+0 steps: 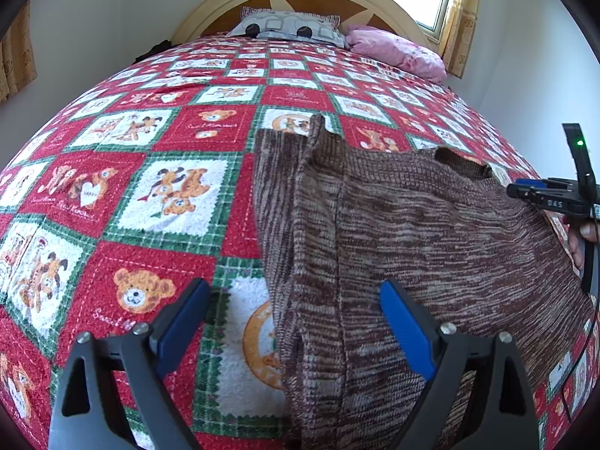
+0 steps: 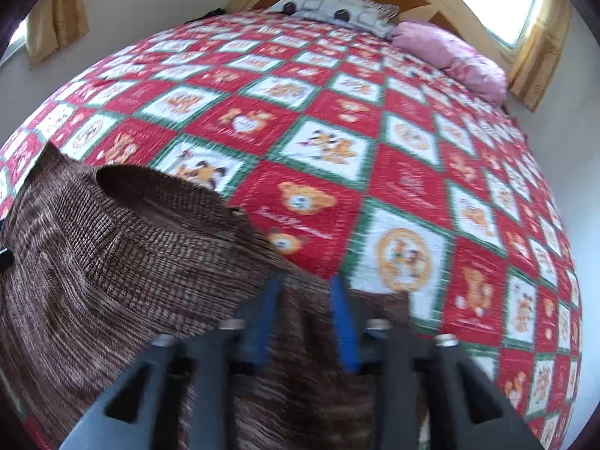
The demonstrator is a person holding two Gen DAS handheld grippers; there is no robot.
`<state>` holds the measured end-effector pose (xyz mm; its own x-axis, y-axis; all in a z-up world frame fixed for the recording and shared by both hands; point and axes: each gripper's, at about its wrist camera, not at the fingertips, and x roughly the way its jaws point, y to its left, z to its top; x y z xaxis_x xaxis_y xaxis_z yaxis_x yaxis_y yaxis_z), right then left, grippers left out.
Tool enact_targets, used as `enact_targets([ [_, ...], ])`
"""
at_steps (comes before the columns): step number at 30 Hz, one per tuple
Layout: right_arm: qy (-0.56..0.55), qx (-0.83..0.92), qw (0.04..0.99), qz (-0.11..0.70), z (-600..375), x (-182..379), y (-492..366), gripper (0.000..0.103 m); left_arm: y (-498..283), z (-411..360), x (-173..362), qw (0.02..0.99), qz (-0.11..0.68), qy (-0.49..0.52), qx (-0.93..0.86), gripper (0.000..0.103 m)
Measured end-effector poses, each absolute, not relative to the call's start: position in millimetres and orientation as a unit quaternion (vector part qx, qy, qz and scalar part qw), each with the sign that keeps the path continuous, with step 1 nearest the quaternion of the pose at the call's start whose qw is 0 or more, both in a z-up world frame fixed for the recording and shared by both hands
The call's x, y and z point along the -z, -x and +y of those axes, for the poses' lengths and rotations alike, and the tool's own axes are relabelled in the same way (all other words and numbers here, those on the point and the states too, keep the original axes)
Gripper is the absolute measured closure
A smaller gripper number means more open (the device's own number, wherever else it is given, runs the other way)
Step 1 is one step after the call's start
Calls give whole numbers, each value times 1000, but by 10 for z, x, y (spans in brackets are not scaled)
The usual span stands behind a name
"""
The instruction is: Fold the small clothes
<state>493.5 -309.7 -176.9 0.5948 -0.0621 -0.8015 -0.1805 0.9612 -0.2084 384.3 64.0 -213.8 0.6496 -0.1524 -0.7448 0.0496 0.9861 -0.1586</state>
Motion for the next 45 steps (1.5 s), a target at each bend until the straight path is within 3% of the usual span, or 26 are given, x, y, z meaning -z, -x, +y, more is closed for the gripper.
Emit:
enact_targets([
  [7, 58, -37, 899, 432, -3361, 1526, -4204, 64, -3845, 633, 2129, 906, 416, 61, 53, 8],
  [16, -2, 14, 888, 460, -3714, 1848, -3004, 65, -3667, 681, 2132, 901, 423, 76, 55, 3],
  [17, -17, 4, 889, 458, -3748, 1878, -2928, 68, -3639, 686, 2135, 901, 423, 78, 56, 2],
  [18, -32, -3, 890, 454, -3767, 1891, -2875, 85, -3612, 685, 2138, 901, 424, 78, 56, 1],
  [20, -48, -11, 894, 445, -3769, 1861, -2795, 94, -3571, 666, 2147, 898, 430, 71, 58, 0],
  [34, -63, 10, 888, 455, -3752, 1914, -2592, 94, -3381, 632, 2167, 897, 437, 44, 54, 0],
  [38, -39, 48, 906, 419, -3636, 1691, -2571, 84, -3368, 644, 2173, 897, 436, 46, 53, 0],
  [40, -25, 45, 916, 398, -3515, 1587, -2592, 51, -3364, 632, 2176, 897, 437, 41, 51, 0],
  [41, -25, 34, 919, 393, -3436, 1567, -2624, 44, -3361, 629, 2176, 897, 437, 40, 51, 0],
  [45, 0, 7, 913, 408, -3132, 1685, -2790, 41, -3348, 624, 2179, 897, 438, 40, 49, 0],
])
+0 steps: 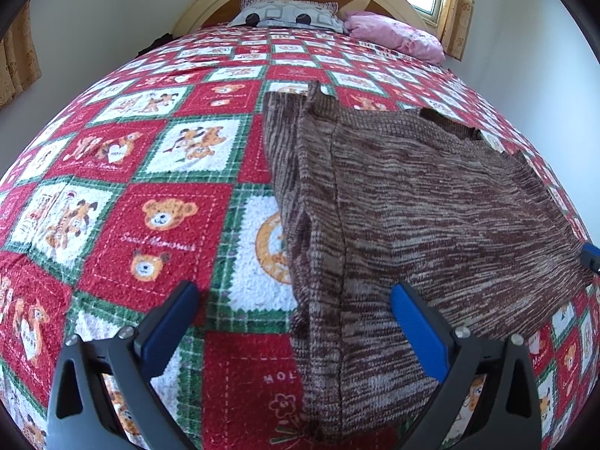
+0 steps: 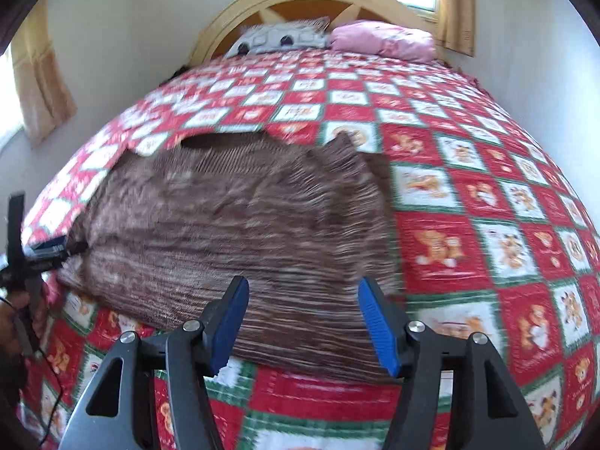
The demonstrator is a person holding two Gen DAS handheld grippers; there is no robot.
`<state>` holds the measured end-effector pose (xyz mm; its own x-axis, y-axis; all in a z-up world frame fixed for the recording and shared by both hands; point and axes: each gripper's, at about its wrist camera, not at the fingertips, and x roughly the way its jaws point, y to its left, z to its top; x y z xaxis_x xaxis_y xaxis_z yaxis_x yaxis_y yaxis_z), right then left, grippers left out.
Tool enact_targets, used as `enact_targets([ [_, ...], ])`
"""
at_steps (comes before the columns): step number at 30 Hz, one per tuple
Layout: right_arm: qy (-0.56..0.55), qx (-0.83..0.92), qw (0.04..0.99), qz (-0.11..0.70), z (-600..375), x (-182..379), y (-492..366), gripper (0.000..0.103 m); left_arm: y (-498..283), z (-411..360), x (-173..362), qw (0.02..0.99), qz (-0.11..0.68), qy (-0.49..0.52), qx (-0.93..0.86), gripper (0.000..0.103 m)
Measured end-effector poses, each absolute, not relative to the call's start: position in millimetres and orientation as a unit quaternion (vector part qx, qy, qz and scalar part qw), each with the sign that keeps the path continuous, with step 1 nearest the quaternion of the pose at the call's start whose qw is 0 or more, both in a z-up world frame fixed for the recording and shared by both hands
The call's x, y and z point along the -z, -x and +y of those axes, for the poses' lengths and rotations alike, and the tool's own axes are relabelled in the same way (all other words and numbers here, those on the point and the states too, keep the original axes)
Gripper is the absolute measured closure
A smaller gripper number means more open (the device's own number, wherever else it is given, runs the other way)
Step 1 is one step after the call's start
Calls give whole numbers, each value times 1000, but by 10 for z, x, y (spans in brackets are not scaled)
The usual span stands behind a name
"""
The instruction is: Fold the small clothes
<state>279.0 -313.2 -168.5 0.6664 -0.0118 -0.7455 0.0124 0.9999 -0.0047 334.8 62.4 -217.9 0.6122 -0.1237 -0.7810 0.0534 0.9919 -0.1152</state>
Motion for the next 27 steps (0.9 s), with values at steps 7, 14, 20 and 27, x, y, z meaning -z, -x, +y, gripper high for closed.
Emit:
enact_targets([
  [7, 27, 22, 906, 422, -3011, 2057, -2693, 39, -3290, 650, 2183, 896, 439, 38, 51, 0],
  [14, 27, 33, 905, 424, -2992, 2068, -2618, 39, -3259, 654, 2189, 895, 441, 35, 51, 0],
  [20, 30, 45, 907, 418, -2952, 2055, -2587, 38, -3149, 657, 2195, 893, 446, 25, 55, 0],
  [27, 33, 48, 914, 403, -2832, 1913, -2494, 38, -3009, 779, 2136, 896, 436, 53, 67, 0],
])
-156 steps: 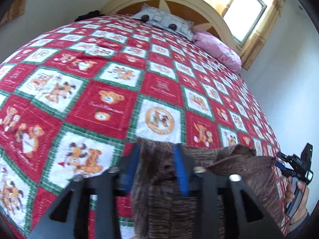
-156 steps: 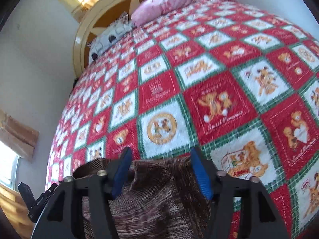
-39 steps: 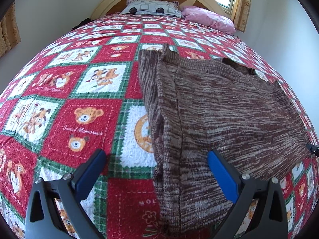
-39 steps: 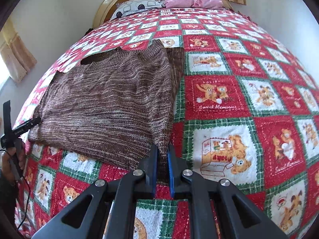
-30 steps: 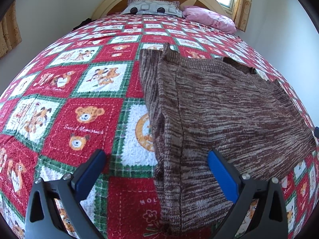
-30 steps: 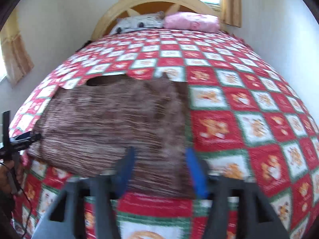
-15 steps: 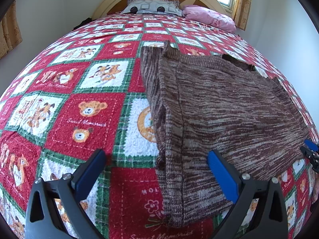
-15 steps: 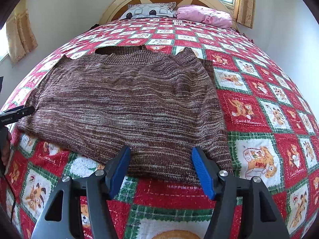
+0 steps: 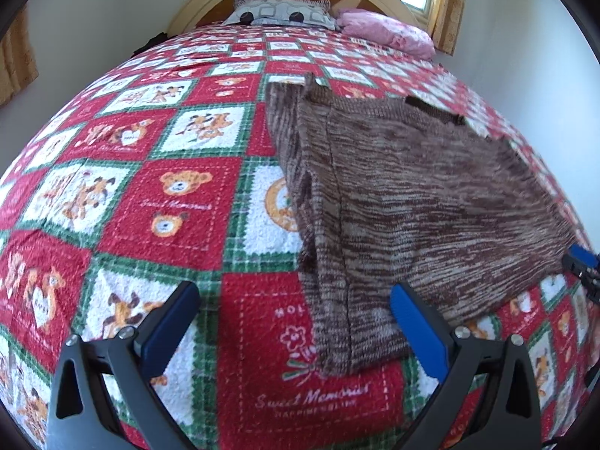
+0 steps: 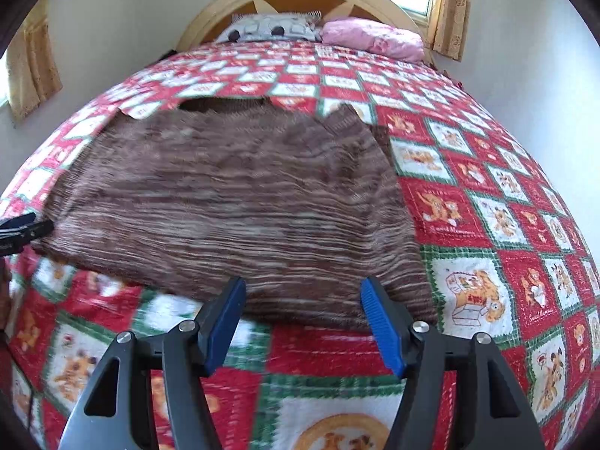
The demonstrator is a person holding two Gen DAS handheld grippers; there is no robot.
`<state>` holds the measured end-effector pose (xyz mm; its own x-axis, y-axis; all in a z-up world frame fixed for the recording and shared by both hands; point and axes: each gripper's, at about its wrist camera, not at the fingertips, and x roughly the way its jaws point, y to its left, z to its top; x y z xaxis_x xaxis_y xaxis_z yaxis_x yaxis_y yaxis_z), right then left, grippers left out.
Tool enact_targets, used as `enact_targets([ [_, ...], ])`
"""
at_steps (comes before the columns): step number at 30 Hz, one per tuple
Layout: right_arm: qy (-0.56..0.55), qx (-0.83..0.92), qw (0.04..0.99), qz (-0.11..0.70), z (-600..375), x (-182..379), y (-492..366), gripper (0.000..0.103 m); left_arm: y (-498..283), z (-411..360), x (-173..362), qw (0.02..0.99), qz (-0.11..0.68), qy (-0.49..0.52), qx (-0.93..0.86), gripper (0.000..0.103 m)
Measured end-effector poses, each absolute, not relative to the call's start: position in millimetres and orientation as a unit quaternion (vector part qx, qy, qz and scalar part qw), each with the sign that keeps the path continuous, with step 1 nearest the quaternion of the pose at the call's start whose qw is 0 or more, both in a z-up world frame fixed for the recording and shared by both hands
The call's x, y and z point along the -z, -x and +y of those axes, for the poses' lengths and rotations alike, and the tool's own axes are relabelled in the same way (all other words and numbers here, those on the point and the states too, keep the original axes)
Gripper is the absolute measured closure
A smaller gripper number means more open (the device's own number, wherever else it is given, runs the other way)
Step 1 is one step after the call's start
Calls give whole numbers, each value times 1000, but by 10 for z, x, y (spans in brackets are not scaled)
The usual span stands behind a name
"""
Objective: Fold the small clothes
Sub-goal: 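Move the left gripper to the folded sweater edge and close on it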
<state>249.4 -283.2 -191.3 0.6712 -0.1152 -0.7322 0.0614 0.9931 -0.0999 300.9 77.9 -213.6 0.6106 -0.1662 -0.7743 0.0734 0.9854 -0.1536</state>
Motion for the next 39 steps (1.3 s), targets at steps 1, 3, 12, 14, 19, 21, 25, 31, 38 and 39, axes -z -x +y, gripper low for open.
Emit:
enact_targets([
  [1, 35, 38, 917, 396, -2768, 1878, -2472, 38, -2973, 846, 2118, 898, 429, 70, 69, 0],
  [3, 52, 12, 920, 389, -2592, 1838, -2452, 38, -2938, 972, 2101, 897, 426, 98, 67, 0],
  [12, 148, -90, 912, 373, -1558, 1887, -2553, 38, -2952, 1351, 1945, 901, 418, 107, 48, 0],
  [14, 178, -114, 910, 358, -1260, 1890, -2564, 38, -2988, 1430, 1874, 902, 417, 103, 51, 0],
  [19, 281, -162, 896, 304, -488, 1998, -2528, 38, -3109, 1661, 1750, 901, 406, 133, 73, 0],
  [21, 309, -175, 888, 294, -267, 2063, -2537, 38, -3192, 1702, 1725, 898, 405, 142, 95, 0],
  [25, 346, -170, 877, 287, 9, 2177, -2619, 38, -3407, 1697, 1771, 888, 412, 159, 128, 0],
  [31, 333, -165, 877, 306, 100, 2335, -2760, 38, -3748, 1585, 1933, 855, 435, 221, 175, 0],
  [38, 310, -167, 884, 308, 13, 2276, -2768, 68, -4130, 1255, 2014, 848, 443, 213, 198, 7],
  [39, 308, -166, 883, 313, 7, 2282, -2792, 71, -4181, 1203, 2009, 850, 441, 207, 201, 7],
])
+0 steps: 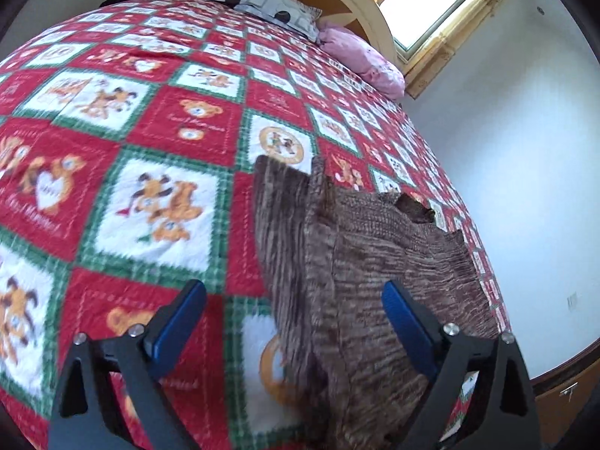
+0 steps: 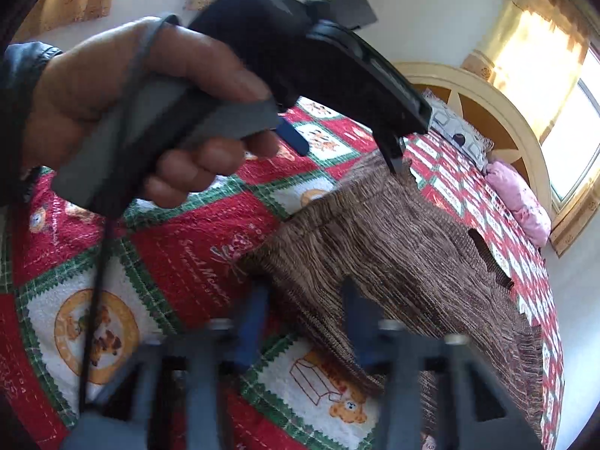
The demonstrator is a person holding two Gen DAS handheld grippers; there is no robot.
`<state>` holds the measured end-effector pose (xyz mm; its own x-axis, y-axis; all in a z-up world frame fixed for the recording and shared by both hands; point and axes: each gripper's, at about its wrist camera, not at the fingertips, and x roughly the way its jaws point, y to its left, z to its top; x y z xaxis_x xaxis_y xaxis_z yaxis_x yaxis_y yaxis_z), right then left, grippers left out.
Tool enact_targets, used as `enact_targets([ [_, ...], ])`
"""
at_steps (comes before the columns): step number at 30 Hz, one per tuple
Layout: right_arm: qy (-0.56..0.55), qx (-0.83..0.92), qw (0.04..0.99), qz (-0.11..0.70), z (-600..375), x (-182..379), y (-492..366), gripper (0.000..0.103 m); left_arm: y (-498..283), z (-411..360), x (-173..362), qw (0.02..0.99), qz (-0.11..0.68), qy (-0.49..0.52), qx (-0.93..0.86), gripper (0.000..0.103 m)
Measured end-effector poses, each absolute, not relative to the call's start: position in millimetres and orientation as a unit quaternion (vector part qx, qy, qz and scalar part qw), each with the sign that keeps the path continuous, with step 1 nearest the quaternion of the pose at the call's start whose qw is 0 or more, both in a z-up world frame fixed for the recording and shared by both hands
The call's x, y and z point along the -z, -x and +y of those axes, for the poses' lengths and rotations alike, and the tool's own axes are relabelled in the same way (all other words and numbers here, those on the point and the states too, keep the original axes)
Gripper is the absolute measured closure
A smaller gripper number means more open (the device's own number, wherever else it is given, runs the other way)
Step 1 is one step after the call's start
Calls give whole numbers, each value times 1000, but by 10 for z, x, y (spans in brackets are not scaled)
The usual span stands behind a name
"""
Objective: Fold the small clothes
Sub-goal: 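Move the left gripper to the folded sweater edge and close on it, then lift the gripped edge with the left gripper and fold it over the sweater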
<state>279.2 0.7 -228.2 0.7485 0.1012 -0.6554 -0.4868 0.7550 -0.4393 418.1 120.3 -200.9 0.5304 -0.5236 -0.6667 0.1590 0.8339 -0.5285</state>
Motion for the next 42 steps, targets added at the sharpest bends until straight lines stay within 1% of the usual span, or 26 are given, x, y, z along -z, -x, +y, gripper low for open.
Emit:
enact_targets([
  [3, 306, -167, 880, 322, 17, 2315, -2845, 71, -4318, 1098, 2013, 858, 439, 184, 194, 8],
  [5, 316, -163, 880, 316, 53, 2321, -2829, 71, -4384, 1054, 2030, 859, 439, 178, 197, 13],
  [7, 326, -161, 878, 312, 79, 2337, -2810, 71, -4432, 1020, 2051, 862, 438, 165, 195, 15],
  [8, 328, -161, 877, 311, 87, 2340, -2803, 72, -4442, 1021, 2050, 864, 434, 163, 195, 22],
  [9, 328, -166, 876, 313, 92, 2340, -2787, 79, -4463, 1027, 2052, 863, 434, 165, 199, 32],
  [10, 326, -178, 873, 317, 98, 2344, -2782, 87, -4489, 1036, 2060, 861, 436, 168, 202, 37],
  [11, 327, -182, 872, 317, 111, 2345, -2757, 89, -4504, 1058, 2069, 860, 436, 173, 201, 47],
  [12, 331, -183, 870, 316, 125, 2350, -2738, 92, -4512, 1091, 2089, 858, 435, 183, 204, 66],
  [13, 333, -184, 869, 315, 137, 2355, -2729, 95, -4526, 1110, 2110, 854, 437, 190, 208, 78],
  [14, 333, -185, 869, 316, 144, 2352, -2726, 95, -4547, 1140, 2146, 847, 443, 202, 213, 89],
  [18, 312, -191, 872, 324, 83, 2293, -2751, 98, -4568, 1246, 2164, 835, 438, 247, 222, 93],
  [31, 207, -183, 909, 312, -454, 1841, -2817, 99, -4516, 1248, 1862, 827, 398, 302, 256, 95],
  [37, 178, -174, 926, 286, -699, 1613, -2745, 99, -4509, 1054, 1591, 830, 376, 308, 275, 96],
  [42, 137, -159, 941, 264, -1006, 1406, -2664, 100, -4515, 737, 1334, 834, 361, 296, 294, 96],
])
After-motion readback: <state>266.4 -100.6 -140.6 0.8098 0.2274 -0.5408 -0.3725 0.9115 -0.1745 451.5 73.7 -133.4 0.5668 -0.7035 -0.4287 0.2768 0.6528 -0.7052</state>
